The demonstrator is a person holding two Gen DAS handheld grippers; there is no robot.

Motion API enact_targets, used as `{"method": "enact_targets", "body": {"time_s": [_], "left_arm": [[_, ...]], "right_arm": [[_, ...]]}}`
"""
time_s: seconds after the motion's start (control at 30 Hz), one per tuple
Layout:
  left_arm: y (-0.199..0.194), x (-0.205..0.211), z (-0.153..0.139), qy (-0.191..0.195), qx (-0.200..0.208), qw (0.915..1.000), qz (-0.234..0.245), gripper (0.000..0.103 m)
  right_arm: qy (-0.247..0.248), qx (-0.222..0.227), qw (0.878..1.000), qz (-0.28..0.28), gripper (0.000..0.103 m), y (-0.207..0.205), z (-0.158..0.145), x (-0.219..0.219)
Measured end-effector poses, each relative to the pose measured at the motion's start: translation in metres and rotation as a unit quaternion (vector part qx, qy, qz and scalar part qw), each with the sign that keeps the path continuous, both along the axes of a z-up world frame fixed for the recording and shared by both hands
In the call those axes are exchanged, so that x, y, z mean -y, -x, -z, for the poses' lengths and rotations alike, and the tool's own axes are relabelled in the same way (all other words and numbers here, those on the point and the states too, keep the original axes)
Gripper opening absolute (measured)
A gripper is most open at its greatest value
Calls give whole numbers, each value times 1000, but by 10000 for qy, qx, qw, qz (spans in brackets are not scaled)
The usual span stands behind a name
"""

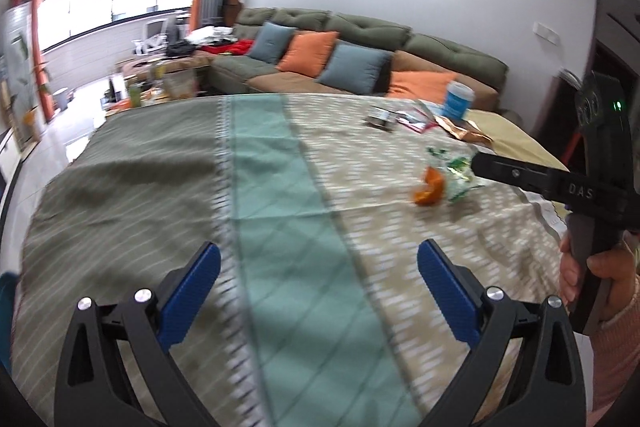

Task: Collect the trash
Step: 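Move both tools back over the orange peel and plastic bag, then grasp the clear green-printed plastic bag with the right tool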

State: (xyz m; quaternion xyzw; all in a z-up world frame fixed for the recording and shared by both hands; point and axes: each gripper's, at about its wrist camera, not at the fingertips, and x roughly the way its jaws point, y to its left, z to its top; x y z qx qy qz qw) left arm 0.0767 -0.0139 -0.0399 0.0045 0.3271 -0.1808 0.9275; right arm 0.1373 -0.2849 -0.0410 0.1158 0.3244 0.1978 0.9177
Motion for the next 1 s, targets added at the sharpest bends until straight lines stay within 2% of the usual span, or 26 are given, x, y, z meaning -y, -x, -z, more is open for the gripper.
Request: {"method": "enact_targets", "body": {"time_s": [0.1,0.3,0.4,0.57,0.7,0.8,0.87,1.0], "left_arm": [[-11,27,3,-56,-71,9996,286,97],[-36,70,10,-122,-341,9968,706,86],[-46,83,14,-182,-438,9959,770,83],[-57,97,15,-284,-512,9948,837,80],[-62,106,16,-342,-524,9943,864,79],[-66,110,17,-349,-553,9939,892,75],[-67,112,18,-354,-586,9935,906,74],[-69,115,21,-360,-635,9928,950,69]], "right_arm": [[-27,6,9999,102,73,-2,2,10],[-123,-111,9994,309,73,-8,10,29],[-152,-240,9990,349,73,-10,17,35],[-182,-418,9984,326,66,-17,23,38],[-186,-568,9978,292,55,-23,27,38],[-212,-646,9973,290,45,-25,31,38],[-227,-656,9972,294,35,-25,31,39],[-217,-636,9973,305,24,-24,30,39]]}}
